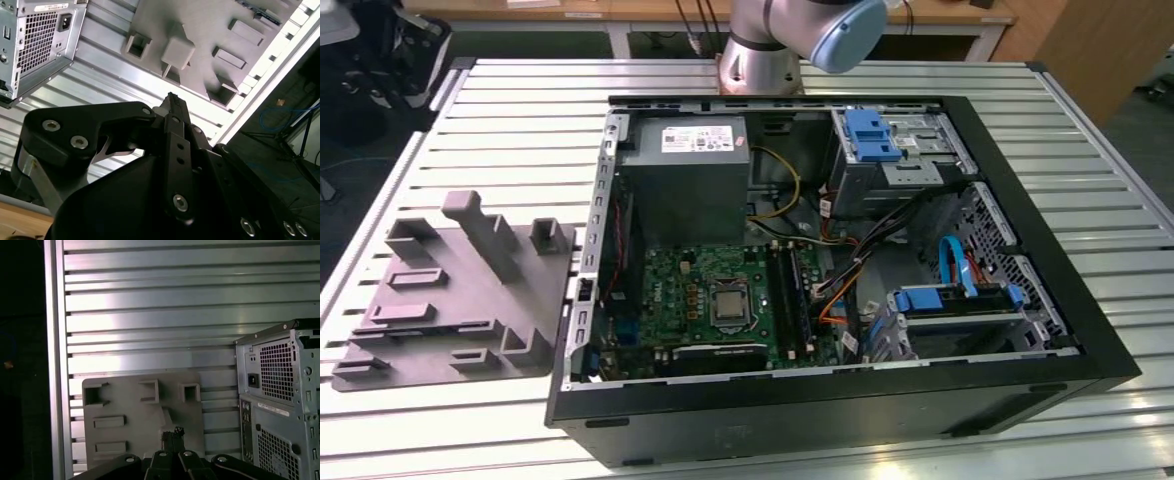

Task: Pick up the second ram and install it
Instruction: 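Reach for the second ram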

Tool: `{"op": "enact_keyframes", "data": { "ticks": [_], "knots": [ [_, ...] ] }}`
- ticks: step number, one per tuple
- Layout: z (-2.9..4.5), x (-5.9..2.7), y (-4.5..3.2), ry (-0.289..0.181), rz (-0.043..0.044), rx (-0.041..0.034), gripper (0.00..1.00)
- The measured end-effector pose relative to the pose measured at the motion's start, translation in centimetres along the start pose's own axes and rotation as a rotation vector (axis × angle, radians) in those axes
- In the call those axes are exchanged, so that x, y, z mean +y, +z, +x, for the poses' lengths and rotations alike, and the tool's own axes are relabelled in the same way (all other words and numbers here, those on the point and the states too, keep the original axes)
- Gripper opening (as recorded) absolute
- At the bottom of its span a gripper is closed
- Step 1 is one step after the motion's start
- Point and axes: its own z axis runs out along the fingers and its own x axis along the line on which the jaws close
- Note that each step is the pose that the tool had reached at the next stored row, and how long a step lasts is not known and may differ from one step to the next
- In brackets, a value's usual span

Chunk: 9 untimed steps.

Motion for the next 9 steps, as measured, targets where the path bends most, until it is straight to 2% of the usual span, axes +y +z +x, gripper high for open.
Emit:
{"op": "enact_keyframes", "data": {
  "ticks": [9],
  "knots": [
    [1.35,-0.93,0.75,0.0,-0.0001,0.0,0.1]
  ]
}}
